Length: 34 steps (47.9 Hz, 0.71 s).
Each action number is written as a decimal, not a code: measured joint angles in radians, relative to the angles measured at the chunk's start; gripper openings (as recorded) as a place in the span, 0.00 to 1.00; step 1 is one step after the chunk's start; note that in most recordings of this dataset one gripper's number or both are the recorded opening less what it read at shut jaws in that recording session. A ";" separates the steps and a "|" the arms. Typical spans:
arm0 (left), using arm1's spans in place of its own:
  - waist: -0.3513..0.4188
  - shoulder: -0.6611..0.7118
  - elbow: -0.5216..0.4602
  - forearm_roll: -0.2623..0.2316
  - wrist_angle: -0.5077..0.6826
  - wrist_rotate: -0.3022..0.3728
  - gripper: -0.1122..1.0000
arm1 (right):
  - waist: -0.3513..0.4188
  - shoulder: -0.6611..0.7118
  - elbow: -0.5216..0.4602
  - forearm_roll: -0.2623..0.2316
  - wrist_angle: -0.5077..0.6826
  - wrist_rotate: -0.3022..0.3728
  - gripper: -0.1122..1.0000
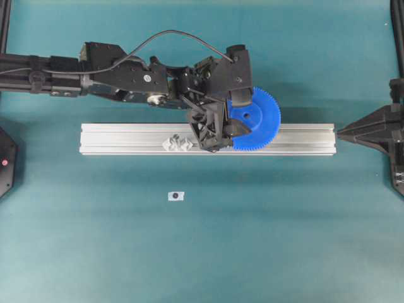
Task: Find the location of the shaft and insert the large gear.
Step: 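Align the gear's center hole with the shaft tip, adjusting position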
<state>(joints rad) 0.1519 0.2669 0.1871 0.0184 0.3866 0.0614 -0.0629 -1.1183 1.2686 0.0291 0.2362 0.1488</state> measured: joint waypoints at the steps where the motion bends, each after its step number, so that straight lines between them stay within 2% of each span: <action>1: 0.000 -0.002 0.002 0.000 0.000 0.000 0.75 | 0.002 0.000 0.002 0.000 -0.003 0.000 0.11; 21: -0.072 0.005 -0.028 0.002 0.002 -0.005 0.75 | 0.000 0.000 0.008 0.000 -0.018 0.000 0.11; 34: -0.072 0.005 -0.029 0.000 -0.002 -0.008 0.75 | 0.000 0.000 0.009 0.000 -0.018 0.000 0.11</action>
<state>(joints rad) 0.0798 0.2715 0.1580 0.0184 0.3850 0.0537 -0.0629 -1.1183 1.2778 0.0291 0.2178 0.1488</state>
